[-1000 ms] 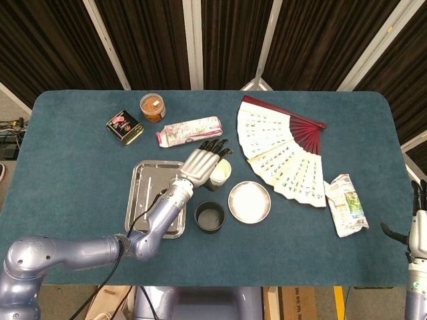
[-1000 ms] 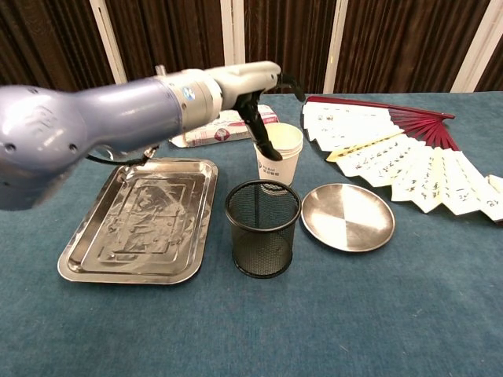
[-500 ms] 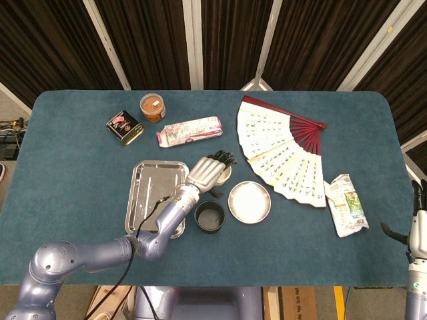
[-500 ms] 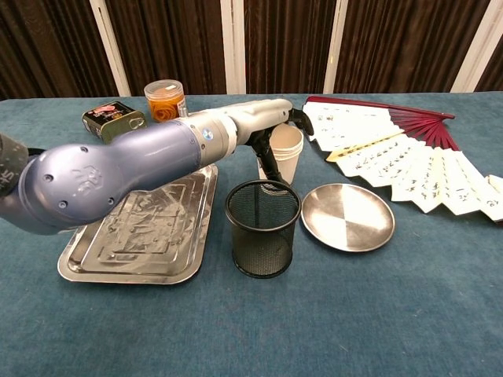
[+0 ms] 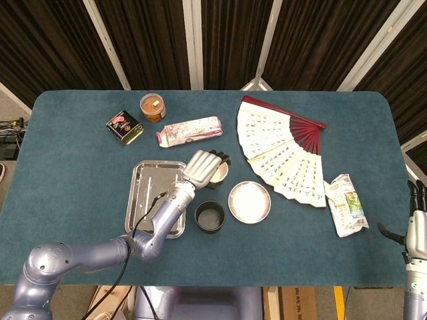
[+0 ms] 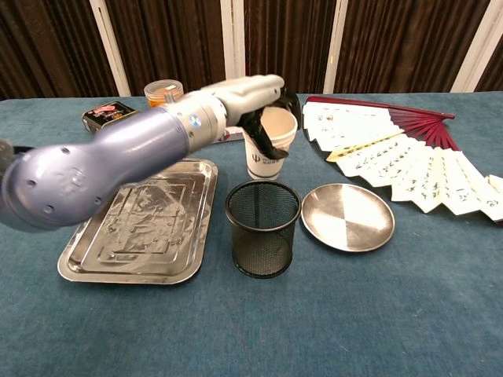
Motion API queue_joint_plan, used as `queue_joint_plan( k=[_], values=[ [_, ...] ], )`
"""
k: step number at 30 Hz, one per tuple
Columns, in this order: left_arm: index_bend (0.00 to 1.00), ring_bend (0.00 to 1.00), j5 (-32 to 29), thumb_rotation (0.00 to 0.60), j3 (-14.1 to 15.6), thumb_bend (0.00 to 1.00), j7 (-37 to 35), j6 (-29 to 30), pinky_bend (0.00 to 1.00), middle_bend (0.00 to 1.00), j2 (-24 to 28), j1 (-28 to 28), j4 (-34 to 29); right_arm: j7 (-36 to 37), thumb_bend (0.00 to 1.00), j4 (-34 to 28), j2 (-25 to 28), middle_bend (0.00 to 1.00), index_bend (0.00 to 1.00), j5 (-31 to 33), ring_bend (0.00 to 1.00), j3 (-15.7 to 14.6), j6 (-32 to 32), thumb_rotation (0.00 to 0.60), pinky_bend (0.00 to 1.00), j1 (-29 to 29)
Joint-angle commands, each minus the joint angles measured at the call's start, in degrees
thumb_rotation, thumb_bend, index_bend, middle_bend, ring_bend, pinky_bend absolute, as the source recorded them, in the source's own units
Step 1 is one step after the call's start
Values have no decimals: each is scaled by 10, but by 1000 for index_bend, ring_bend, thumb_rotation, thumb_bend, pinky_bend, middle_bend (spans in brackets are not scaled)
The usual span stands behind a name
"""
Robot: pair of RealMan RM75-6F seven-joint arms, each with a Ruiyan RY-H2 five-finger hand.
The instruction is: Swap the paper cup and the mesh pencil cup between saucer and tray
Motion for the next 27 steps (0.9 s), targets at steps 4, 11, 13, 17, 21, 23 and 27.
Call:
queue_joint_plan(
  k=[4,11,13,17,21,23,27],
  values=[
    [363,338,6,600,19,403,27,48,473,343,159,79,-218,4,0,-3,2,0,0,-1,0,1,2,600,0,-2],
    [371,329,57,600,79,395,-71,63,462,333,274,175,-311,-1,0,-4,-2,0,0,-3,0,-1,2,600,0,0],
    [372,319,73,600,91,395,-103,49,455,328,278,184,-294,-7,0,-3,-5,0,2,-4,0,-3,0,600,0,1],
    [375,316,113,600,107,395,-170,29,454,316,260,195,-241,-15,0,-4,-9,0,2,-7,0,-3,3,600,0,3],
    [372,308,159,600,121,395,-219,25,455,302,232,199,-187,-19,0,-4,-10,0,3,-9,0,-4,7,600,0,2],
    [369,301,181,600,131,388,-239,23,456,290,222,202,-164,-20,0,-4,-11,0,3,-10,0,-4,7,600,0,2],
    [357,258,207,600,141,327,-271,28,444,255,205,210,-129,-21,0,-4,-10,0,2,-9,0,-5,7,600,0,1]
  ],
)
